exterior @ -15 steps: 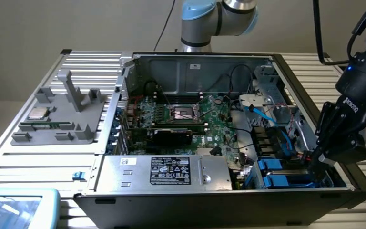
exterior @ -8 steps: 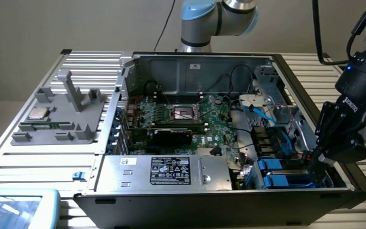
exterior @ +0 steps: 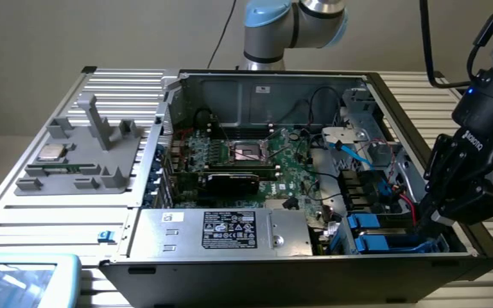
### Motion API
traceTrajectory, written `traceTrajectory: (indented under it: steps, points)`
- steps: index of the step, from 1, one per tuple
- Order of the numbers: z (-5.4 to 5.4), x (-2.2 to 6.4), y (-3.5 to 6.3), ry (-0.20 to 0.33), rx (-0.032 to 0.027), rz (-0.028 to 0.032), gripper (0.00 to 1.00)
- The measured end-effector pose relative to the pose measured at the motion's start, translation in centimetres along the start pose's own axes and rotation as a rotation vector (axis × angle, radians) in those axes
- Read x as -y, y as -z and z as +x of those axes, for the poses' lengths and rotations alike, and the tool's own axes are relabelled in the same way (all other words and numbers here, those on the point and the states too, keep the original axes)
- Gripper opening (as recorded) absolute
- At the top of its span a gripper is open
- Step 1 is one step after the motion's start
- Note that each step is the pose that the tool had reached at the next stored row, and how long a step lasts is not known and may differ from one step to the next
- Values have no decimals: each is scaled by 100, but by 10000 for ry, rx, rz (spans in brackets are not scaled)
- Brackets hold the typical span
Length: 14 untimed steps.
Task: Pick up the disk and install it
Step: 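Insert the first disk wire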
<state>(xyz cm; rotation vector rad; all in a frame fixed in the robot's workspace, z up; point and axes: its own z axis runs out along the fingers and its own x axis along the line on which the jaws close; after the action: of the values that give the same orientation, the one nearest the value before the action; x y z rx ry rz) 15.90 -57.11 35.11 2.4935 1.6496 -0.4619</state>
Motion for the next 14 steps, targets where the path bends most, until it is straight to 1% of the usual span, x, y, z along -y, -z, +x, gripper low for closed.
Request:
traceTrajectory:
  steps: [1,6,8,9,12,14]
  points:
    - [0,0,2,1,0,0,30]
    - [-8,3,24,-5,-1,1,30]
    - [-11,3,31,-7,-1,2,32]
    - [-12,4,36,-6,-4,4,38]
    - [-20,6,61,-3,-27,13,38]
    - [-31,8,95,2,-57,21,38]
